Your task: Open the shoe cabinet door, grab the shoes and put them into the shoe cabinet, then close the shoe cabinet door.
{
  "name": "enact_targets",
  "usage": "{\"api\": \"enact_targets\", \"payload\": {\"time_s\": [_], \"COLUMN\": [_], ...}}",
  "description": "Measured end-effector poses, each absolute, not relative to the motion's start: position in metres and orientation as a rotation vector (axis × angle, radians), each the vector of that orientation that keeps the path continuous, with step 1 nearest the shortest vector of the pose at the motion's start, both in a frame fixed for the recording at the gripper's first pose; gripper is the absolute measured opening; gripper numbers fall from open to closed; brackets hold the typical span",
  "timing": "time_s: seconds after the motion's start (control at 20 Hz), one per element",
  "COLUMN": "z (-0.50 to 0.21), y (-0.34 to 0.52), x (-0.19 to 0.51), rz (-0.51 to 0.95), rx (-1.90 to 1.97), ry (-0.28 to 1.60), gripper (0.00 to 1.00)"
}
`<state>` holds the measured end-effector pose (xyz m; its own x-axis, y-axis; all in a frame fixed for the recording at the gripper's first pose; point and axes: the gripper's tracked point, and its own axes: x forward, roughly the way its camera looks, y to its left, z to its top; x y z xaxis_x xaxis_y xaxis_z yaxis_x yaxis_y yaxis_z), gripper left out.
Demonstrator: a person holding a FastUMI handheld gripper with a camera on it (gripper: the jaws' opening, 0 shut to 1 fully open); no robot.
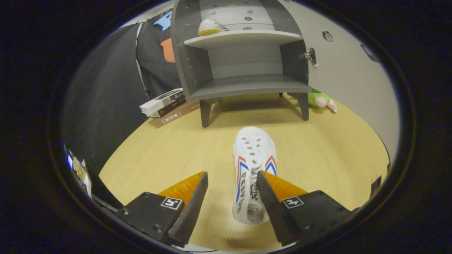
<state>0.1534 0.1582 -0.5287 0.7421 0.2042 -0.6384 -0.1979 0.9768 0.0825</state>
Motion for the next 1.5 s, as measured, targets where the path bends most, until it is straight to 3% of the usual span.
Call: {"api": "enact_targets", "payload": {"time_s": [0.1, 0.25, 0.55, 1.05, 1.5], "z": [-0.536, -0.551, -0.549, -0.528, -0.429], "y": [0.155, 0.149, 0.152, 0.152, 0.158], "x": [0.162, 0.182, 0.187, 0.187, 0.153], "rz": [0.206, 0.150, 0.214, 0.258, 0.349], "rx": [0.036, 0.114, 0.276, 0.210, 0.204], "ry": [0.701, 0.696, 0.672, 0.520, 0.425], "gripper": [0.80, 0.38, 0.07, 0.05, 0.05]}}
